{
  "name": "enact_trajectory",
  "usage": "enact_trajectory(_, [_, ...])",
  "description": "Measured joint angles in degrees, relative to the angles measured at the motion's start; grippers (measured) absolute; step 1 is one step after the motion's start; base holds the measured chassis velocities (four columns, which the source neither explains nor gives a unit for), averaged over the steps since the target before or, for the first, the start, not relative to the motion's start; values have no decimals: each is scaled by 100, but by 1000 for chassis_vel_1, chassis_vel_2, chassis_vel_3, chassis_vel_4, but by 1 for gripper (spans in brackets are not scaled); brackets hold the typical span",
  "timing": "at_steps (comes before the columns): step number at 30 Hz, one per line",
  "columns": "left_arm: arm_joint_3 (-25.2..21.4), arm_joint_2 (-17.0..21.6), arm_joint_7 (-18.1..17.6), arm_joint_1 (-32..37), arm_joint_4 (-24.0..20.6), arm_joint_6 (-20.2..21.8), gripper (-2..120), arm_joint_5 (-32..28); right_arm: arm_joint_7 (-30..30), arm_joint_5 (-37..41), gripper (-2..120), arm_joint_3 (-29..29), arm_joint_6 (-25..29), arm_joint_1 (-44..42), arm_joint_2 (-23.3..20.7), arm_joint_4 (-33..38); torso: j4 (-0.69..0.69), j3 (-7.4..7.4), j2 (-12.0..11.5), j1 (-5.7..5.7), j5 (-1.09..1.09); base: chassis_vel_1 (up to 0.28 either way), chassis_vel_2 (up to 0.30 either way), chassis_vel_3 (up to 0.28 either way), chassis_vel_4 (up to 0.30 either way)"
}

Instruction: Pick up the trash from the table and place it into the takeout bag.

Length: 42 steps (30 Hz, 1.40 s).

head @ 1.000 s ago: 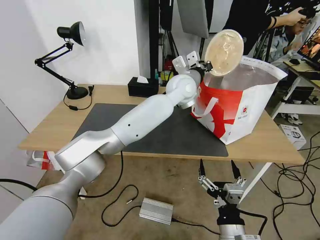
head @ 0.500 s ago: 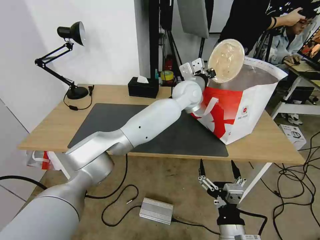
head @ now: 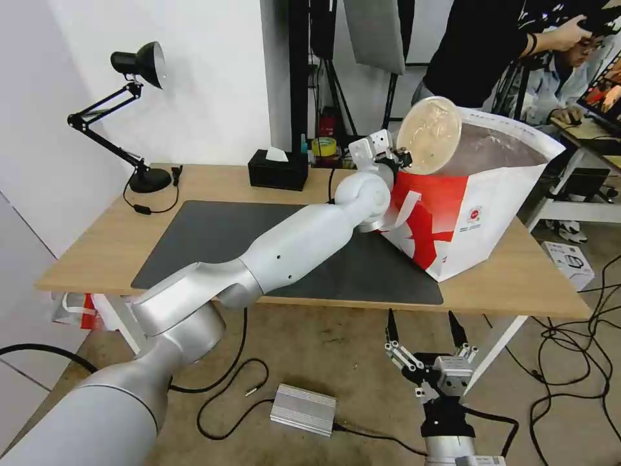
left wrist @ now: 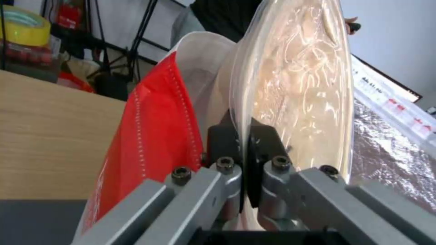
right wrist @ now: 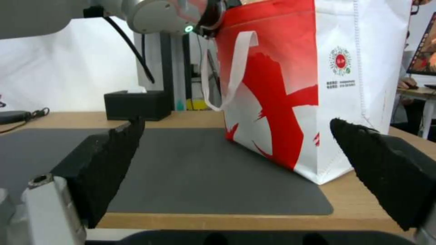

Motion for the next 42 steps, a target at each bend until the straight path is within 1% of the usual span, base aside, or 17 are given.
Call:
enact_trajectory(2, [7, 2, 0, 0, -7, 0, 0, 19, 0, 0, 100, 0, 0, 0, 0, 0, 0, 0, 0, 0, 0, 0, 0, 0, 0])
enact_trajectory(6, [33, 21, -3, 0, -44, -1, 9, 42, 0, 0, 100, 0, 0, 0, 0, 0, 0, 0, 0, 0, 0, 0, 0, 0, 0])
enact_trajectory(8, [59, 39, -6, -11, -80, -1, 20, 57, -1, 0, 100, 0, 0, 0, 0, 0, 0, 0, 0, 0, 0, 0, 0, 0, 0])
enact_trajectory(9, [59, 39, -6, -11, -80, -1, 20, 57, -1, 0, 100, 0, 0, 0, 0, 0, 0, 0, 0, 0, 0, 0, 0, 0, 0])
enact_trajectory(11, [86, 54, -7, -23, -115, -1, 31, 60, 0, 0, 100, 0, 0, 0, 0, 0, 0, 0, 0, 0, 0, 0, 0, 0, 0])
enact_trajectory(12, [86, 54, -7, -23, -115, -1, 31, 60, 0, 0, 100, 0, 0, 0, 0, 0, 0, 0, 0, 0, 0, 0, 0, 0, 0])
enact_trajectory(14, [106, 72, -10, -34, -150, 2, 41, 29, 0, 0, 100, 0, 0, 0, 0, 0, 0, 0, 0, 0, 0, 0, 0, 0, 0])
enact_trajectory(17, [109, 69, -16, -33, -155, 2, 48, 21, 0, 0, 100, 0, 0, 0, 0, 0, 0, 0, 0, 0, 0, 0, 0, 0, 0])
enact_trajectory(19, [110, 59, -24, -28, -170, 2, 61, 20, 0, 0, 100, 0, 0, 0, 0, 0, 0, 0, 0, 0, 0, 0, 0, 0, 0])
enact_trajectory(22, [110, 59, -24, -28, -172, 2, 63, 20, 0, 0, 100, 0, 0, 0, 0, 0, 0, 0, 0, 0, 0, 0, 0, 0, 0])
enact_trajectory(23, [112, 58, -26, -28, -174, 2, 68, 20, 0, 0, 100, 0, 0, 0, 0, 0, 0, 0, 0, 0, 0, 0, 0, 0, 0])
enact_trajectory(26, [112, 58, -26, -28, -174, 2, 68, 20, 0, 0, 100, 0, 0, 0, 0, 0, 0, 0, 0, 0, 0, 0, 0, 0, 0])
enact_trajectory(27, [118, 58, -28, -28, -182, 2, 84, 20, 0, 0, 100, 0, 0, 0, 0, 0, 0, 0, 0, 0, 0, 0, 0, 0, 0])
enact_trajectory(28, [124, 58, -29, -28, -191, 2, 93, 20, 0, 0, 100, 0, 0, 0, 0, 0, 0, 0, 0, 0, 0, 0, 0, 0, 0])
enact_trajectory(36, [126, 101, -41, -30, -299, -15, 100, 31, 0, 0, 100, 0, 0, 0, 0, 0, -1, 0, 0, 0, 0, 0, 0, 0, 0])
enact_trajectory(39, [102, 232, -108, -45, -597, -46, 100, 138, 0, 0, 100, 0, 0, 0, 0, 0, -1, 0, 0, 0, 0, 0, 0, 0, 0])
enact_trajectory(42, [12, 756, -284, -126, -1410, -76, 100, 595, 0, 0, 100, 1, 0, 0, 0, 0, 0, 0, 0, 0, 0, 0, 0, 0, 0])
